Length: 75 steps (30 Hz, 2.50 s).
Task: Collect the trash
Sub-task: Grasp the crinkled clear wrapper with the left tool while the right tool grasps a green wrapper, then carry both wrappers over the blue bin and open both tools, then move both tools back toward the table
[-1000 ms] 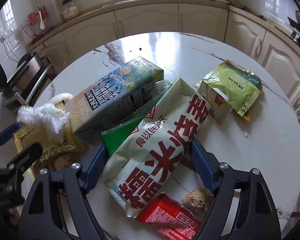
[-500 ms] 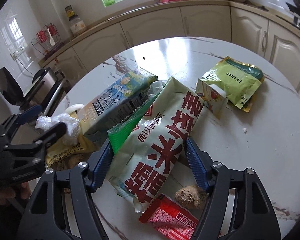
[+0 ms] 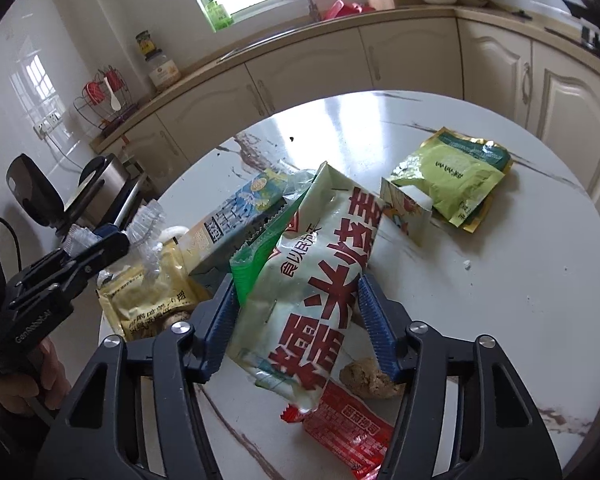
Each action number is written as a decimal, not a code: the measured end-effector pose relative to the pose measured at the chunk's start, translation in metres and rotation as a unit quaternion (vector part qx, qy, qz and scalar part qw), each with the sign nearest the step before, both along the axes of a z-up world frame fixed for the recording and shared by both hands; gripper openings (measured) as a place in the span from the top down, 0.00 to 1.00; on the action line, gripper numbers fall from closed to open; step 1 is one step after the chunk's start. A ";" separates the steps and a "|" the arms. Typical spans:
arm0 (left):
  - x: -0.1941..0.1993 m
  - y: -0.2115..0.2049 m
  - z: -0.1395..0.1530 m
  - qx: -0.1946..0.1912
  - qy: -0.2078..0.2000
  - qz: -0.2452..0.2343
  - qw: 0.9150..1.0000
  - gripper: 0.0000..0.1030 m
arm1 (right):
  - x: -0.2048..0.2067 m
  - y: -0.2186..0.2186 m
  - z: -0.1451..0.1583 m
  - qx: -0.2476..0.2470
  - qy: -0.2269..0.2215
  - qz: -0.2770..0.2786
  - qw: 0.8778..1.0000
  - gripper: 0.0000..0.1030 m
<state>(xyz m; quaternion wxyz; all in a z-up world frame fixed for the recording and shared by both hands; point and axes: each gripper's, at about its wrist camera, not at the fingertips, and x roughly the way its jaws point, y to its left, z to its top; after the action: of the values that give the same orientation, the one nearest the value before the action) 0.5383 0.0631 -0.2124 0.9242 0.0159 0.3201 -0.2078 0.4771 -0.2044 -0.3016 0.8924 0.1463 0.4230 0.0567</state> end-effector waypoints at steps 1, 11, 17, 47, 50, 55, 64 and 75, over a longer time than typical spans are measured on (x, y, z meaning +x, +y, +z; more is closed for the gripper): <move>-0.004 0.001 0.001 -0.004 -0.001 -0.001 1.000 0.83 | -0.003 -0.004 0.001 0.014 -0.006 0.002 1.000 0.91; -0.040 0.032 0.004 -0.043 0.009 0.005 0.999 0.83 | 0.002 -0.007 -0.007 -0.012 0.029 -0.026 0.999 0.86; -0.051 0.040 0.003 -0.059 0.025 0.010 0.998 0.83 | 0.018 -0.006 -0.021 0.008 0.027 -0.034 0.999 0.88; -0.271 0.342 -0.197 -0.096 0.157 0.359 0.915 0.82 | -0.054 0.373 -0.090 -0.038 0.043 0.325 0.944 0.89; -0.258 0.361 -0.242 -0.107 0.205 0.362 0.903 0.82 | -0.038 0.402 -0.137 -0.051 0.085 0.341 0.935 0.89; -0.220 0.382 -0.304 -0.108 0.280 0.362 0.883 0.74 | -0.002 0.439 -0.219 -0.061 0.161 0.350 0.921 0.89; -0.181 0.418 -0.344 -0.120 0.348 0.407 0.836 0.53 | 0.029 0.466 -0.300 -0.074 0.223 0.362 0.902 0.83; -0.252 0.355 -0.217 -0.072 0.200 0.469 0.858 0.48 | -0.011 0.450 -0.188 -0.138 0.092 0.316 0.934 0.32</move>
<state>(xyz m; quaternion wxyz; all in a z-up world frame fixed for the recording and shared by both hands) 0.2862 0.4182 -0.4291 0.8270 -0.2440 0.4520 0.2288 0.4663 0.2457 -0.4894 0.7970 -0.1150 0.5313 0.2631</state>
